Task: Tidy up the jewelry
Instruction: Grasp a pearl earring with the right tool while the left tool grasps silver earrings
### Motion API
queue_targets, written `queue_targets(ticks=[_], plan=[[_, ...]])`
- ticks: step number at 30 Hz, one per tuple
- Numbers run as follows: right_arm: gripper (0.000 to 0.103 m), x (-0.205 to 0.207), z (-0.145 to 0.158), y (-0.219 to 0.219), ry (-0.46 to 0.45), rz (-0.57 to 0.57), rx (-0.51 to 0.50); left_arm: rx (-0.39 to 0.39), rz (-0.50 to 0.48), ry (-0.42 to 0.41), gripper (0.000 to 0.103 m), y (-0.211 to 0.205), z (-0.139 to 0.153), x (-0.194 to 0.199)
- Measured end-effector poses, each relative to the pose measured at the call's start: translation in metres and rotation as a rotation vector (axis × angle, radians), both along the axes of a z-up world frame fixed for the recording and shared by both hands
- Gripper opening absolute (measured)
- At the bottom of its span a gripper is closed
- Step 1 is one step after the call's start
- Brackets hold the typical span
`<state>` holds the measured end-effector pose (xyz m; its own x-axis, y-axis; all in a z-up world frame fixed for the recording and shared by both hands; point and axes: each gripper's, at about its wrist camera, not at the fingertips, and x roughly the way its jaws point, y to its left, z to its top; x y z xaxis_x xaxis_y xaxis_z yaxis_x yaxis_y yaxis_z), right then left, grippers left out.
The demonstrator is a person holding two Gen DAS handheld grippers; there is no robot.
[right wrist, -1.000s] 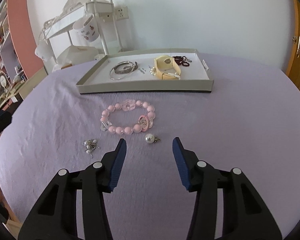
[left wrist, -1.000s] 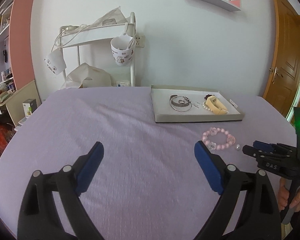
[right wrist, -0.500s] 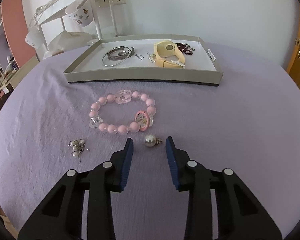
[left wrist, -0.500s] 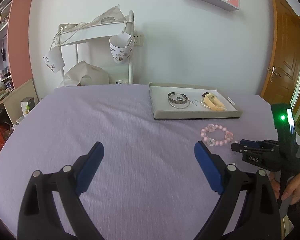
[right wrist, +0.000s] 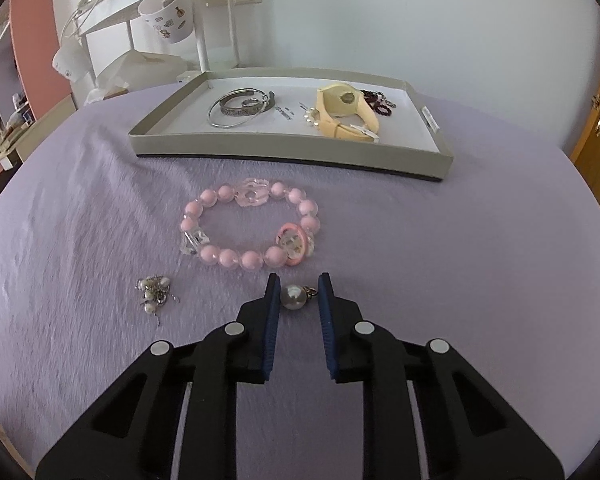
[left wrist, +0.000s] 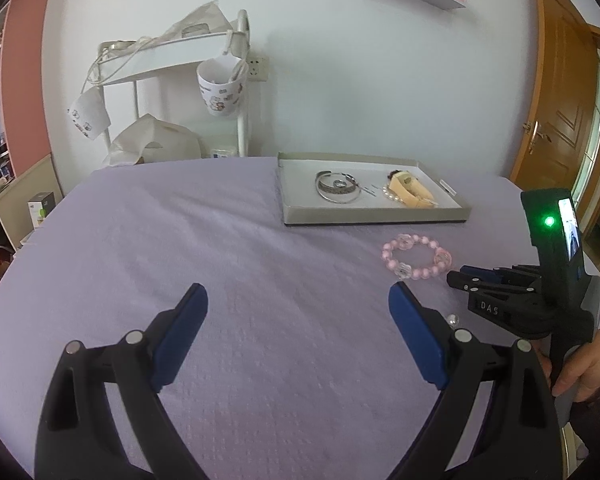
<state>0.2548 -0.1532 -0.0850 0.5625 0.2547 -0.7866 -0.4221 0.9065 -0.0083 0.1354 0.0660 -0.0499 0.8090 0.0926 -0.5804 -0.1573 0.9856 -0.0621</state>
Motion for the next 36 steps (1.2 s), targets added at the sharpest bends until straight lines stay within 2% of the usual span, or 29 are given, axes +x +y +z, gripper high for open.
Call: queue_targets(ticks=[5,11,19,26,28,34,35,36], plan=[[0.020,-0.002,0.002,-0.023,0.018,-0.047,0.019,-0.006,-0.036,0.024,0.092,-0.010,-0.008,0.007],[0.020,-0.004,0.011,-0.053,0.024,-0.100,0.072,-0.022,-0.083,0.093,0.091,-0.031,-0.025,0.029],[0.020,-0.007,0.020,-0.059,0.011,-0.086,0.108,0.003,-0.156,0.188,0.068,-0.071,-0.046,0.069],[0.020,-0.003,0.019,-0.065,0.028,-0.093,0.135,0.000,-0.178,0.255,0.040,-0.085,-0.058,0.090],[0.020,-0.002,0.019,-0.067,0.034,-0.098,0.142,0.014,-0.181,0.260,0.038,-0.089,-0.059,0.092],[0.020,-0.002,0.020,-0.069,0.033,-0.096,0.154,0.021,-0.172,0.261,0.019,-0.090,-0.060,0.089],[0.020,-0.003,0.021,-0.069,0.032,-0.095,0.155,0.023,-0.175,0.261,0.012,-0.091,-0.060,0.088],[0.020,-0.003,0.022,-0.068,0.031,-0.094,0.156,0.024,-0.176,0.261,0.012,-0.092,-0.060,0.088]])
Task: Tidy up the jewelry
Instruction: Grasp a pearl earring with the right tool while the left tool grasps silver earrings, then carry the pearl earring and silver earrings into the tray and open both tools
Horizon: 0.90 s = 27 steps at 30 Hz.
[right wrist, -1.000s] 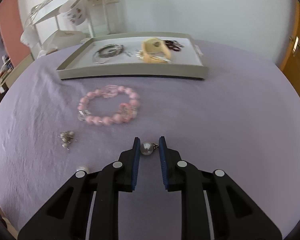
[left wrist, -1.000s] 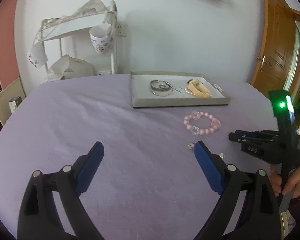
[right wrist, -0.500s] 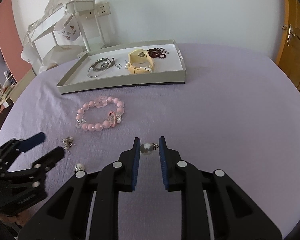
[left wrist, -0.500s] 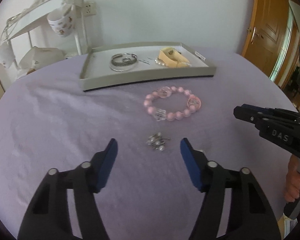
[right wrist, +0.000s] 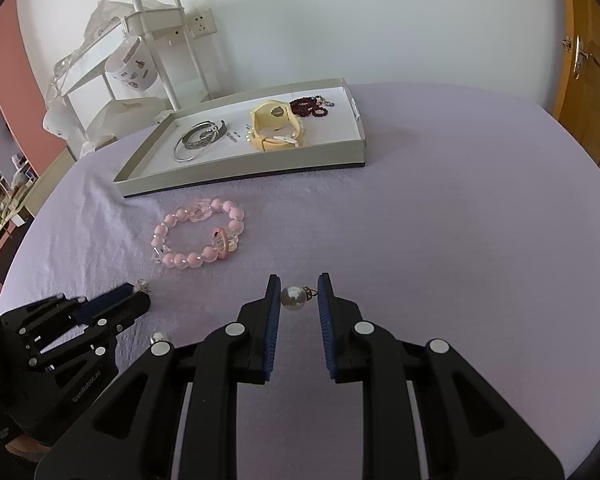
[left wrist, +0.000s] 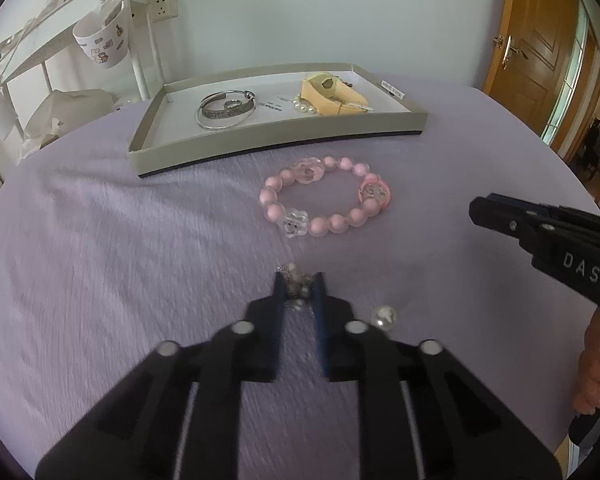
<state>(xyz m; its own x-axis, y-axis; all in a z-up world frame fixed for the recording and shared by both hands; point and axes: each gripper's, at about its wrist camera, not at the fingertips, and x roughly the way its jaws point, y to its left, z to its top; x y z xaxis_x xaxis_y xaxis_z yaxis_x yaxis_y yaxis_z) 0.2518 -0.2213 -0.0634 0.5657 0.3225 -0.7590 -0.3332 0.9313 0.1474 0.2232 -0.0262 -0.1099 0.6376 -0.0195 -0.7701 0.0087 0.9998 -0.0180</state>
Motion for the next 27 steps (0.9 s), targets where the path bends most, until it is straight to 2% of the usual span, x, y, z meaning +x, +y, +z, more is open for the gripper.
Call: queue_targets(ticks=[11,27], plan=[[0.020,-0.003,0.015,-0.003,-0.030,-0.008,0.018,-0.039,0.017,-0.043,0.008,0.019,0.010,-0.013],[0.020,-0.002,0.054,0.008,-0.124,0.021,0.076,-0.109,0.083,-0.221,0.008,0.063,0.086,-0.022]])
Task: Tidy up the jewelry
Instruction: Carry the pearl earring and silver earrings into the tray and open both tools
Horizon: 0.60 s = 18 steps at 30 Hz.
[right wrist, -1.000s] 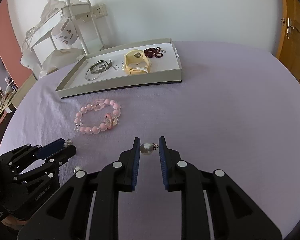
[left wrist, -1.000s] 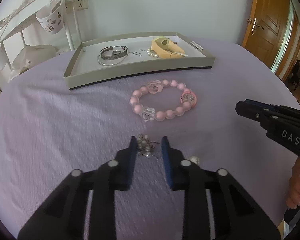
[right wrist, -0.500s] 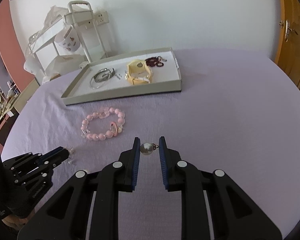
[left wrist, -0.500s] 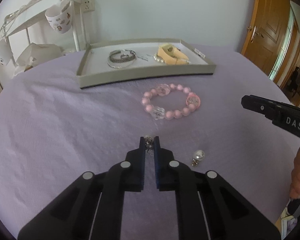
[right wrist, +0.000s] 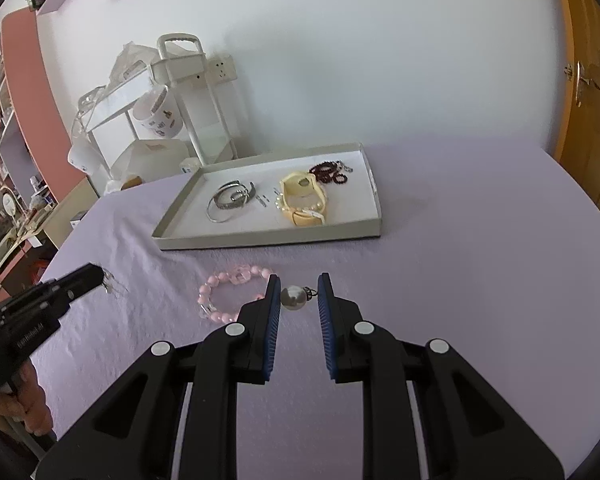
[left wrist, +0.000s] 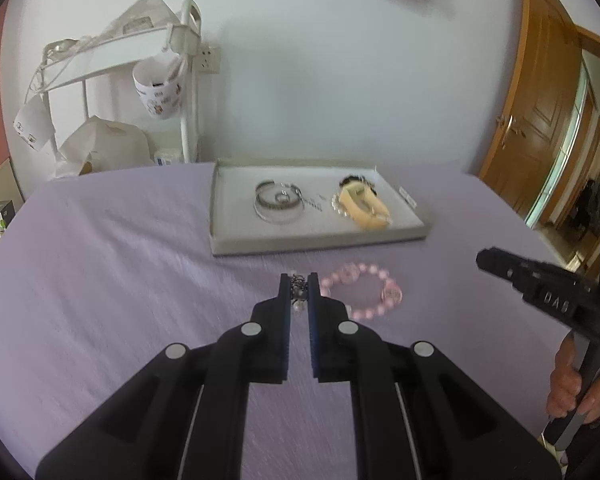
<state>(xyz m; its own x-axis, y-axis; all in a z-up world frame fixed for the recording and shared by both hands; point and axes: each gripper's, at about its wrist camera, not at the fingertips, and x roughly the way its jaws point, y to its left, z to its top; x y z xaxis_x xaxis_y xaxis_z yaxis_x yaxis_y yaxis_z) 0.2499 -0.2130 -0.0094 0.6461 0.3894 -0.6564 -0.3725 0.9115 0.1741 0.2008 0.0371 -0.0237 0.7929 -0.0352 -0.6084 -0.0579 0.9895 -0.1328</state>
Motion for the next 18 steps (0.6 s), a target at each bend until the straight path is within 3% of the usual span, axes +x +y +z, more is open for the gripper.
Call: queue_targets(ticks=[10,18], plan=[[0.020,0.008,0.009,0.007,-0.039,0.006,0.004,-0.014,-0.001,-0.018,0.008,0.005,0.010,0.014],[0.020,0.061,0.043,0.018,-0.110,-0.016,0.102,-0.065,0.001,-0.057,0.008,0.016,0.028,0.063]])
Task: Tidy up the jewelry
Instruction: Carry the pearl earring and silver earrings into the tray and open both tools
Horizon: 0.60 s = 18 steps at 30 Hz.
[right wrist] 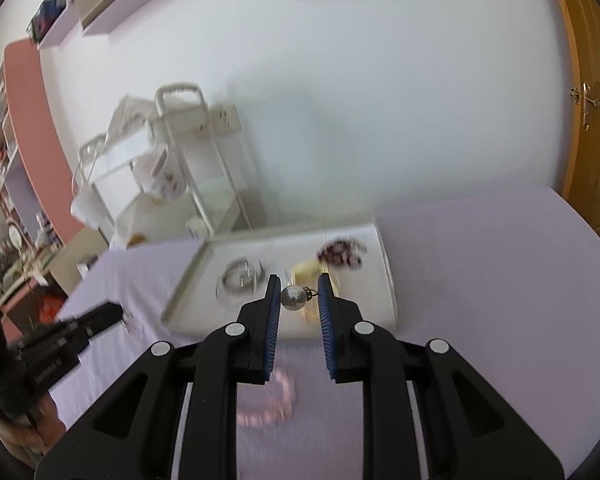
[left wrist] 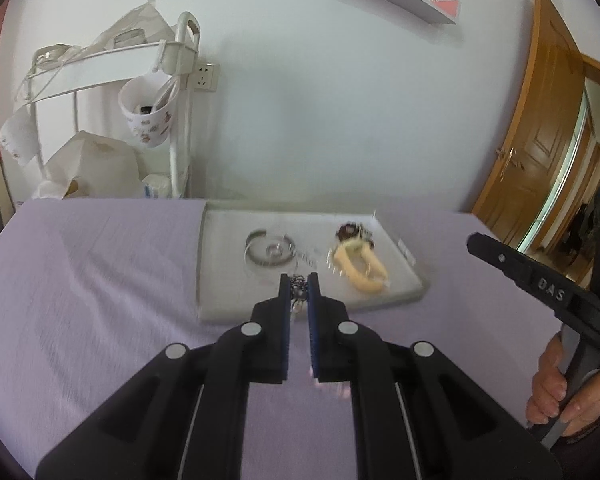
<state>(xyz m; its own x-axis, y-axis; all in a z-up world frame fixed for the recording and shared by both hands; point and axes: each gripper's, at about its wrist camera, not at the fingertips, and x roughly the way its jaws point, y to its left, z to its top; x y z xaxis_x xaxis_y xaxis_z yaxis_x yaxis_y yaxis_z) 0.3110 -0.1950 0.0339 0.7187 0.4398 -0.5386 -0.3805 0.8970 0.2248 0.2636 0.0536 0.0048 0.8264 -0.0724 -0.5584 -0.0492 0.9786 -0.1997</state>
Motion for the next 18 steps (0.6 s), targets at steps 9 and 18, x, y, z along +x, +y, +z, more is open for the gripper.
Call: queue_targets(ticks=[9,18], plan=[[0.020,0.085,-0.041,0.037,0.106,0.034,0.004,-0.001,-0.016,0.004,0.008,0.009,-0.007,0.069],[0.021,0.110,-0.082,0.050,0.190,0.043,-0.013,0.014,-0.025,0.031,0.008,0.013,-0.029,0.102]])
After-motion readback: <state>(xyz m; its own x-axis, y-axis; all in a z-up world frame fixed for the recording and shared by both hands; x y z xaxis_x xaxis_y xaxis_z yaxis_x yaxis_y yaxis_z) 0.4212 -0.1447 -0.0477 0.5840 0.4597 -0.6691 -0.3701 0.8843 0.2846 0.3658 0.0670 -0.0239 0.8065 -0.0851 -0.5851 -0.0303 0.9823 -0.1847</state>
